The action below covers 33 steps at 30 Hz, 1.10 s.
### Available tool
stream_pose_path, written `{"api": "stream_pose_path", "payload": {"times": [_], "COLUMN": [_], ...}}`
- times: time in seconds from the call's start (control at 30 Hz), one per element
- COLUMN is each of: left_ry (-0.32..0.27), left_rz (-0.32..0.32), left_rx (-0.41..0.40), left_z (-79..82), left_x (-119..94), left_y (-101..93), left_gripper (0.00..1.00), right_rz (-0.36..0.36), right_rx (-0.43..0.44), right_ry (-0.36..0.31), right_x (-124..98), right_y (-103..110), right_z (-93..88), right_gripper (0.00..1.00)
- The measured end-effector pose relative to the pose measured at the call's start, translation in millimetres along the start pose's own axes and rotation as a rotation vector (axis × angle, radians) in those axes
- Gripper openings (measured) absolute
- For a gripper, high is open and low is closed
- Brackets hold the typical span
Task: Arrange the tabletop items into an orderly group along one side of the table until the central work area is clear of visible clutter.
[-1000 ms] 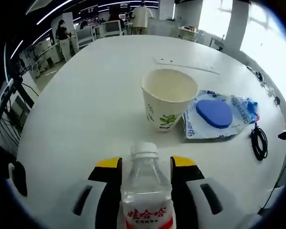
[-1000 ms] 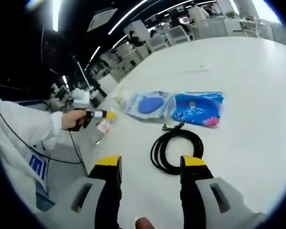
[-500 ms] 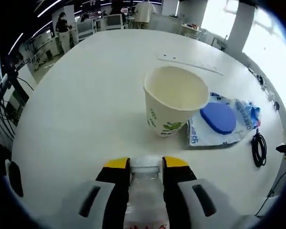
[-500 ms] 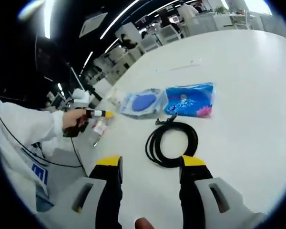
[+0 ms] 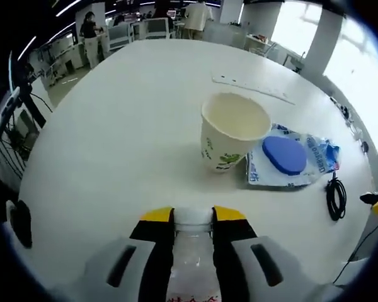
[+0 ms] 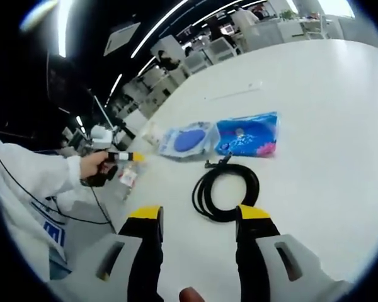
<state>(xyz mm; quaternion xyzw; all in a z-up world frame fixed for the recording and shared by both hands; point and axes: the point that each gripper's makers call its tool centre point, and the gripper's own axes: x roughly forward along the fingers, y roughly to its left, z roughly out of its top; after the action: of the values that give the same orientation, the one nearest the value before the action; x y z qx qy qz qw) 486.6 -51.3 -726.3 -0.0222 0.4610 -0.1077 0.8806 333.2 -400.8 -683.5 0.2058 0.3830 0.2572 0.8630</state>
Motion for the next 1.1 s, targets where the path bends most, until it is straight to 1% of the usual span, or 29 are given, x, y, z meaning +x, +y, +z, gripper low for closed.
{"api": "stream_pose_path", "payload": {"times": [0.13, 0.17, 0.27, 0.3, 0.4, 0.47, 0.57, 0.73, 0.83, 0.97, 1.07, 1.1], "left_ry": [-0.047, -0.074, -0.112, -0.132, -0.167, -0.199, -0.236, -0.298, -0.328, -0.355, -0.374, -0.382], "left_rz": [-0.002, -0.002, -0.010, -0.013, -0.021, -0.016, -0.016, -0.031, -0.044, -0.051, -0.053, -0.056], "left_rx": [-0.032, -0.039, -0.027, -0.027, -0.045, -0.074, -0.083, -0.102, -0.135, -0.175, -0.166, -0.146], "left_z": [5.4, 8.0, 9.4, 9.7, 7.5, 6.4, 4.5, 2.9, -0.1, -5.9, -9.0, -9.2], "left_x": [-18.0, -25.0, -40.8, -47.8, -59.9, -69.1, -83.8, -105.8, -115.8, -124.8, -131.0, -133.4], "left_y": [2.8, 3.6, 2.6, 1.9, 3.8, 7.7, 9.8, 10.1, 10.8, 13.9, 11.7, 9.0], "left_gripper": [0.20, 0.20, 0.20, 0.20, 0.20, 0.20, 0.20, 0.20, 0.20, 0.19, 0.19, 0.19], "right_rz": [0.002, 0.001, 0.000, 0.000, -0.002, -0.001, 0.012, 0.021, 0.024, 0.038, 0.048, 0.052], "right_rx": [0.017, 0.021, 0.028, 0.028, 0.028, 0.028, 0.037, 0.064, 0.065, 0.056, 0.053, 0.050], "right_ry": [-0.010, -0.011, -0.015, -0.015, -0.004, -0.004, -0.021, -0.025, -0.011, -0.005, 0.000, 0.002], "right_x": [-4.4, -5.1, -8.8, -9.5, -11.3, -14.2, -17.1, -17.4, -16.4, -13.8, -11.7, -11.0], "right_y": [-0.2, -1.1, -1.1, -1.3, -2.0, -0.9, 1.4, 2.8, 4.6, 10.3, 12.8, 14.0], "right_z": [-3.6, -4.3, -7.5, -8.4, -13.4, -14.7, -13.2, -15.5, -18.4, -18.7, -18.7, -18.4], "right_gripper": [0.44, 0.43, 0.43, 0.43, 0.43, 0.43, 0.44, 0.43, 0.43, 0.43, 0.43, 0.43]}}
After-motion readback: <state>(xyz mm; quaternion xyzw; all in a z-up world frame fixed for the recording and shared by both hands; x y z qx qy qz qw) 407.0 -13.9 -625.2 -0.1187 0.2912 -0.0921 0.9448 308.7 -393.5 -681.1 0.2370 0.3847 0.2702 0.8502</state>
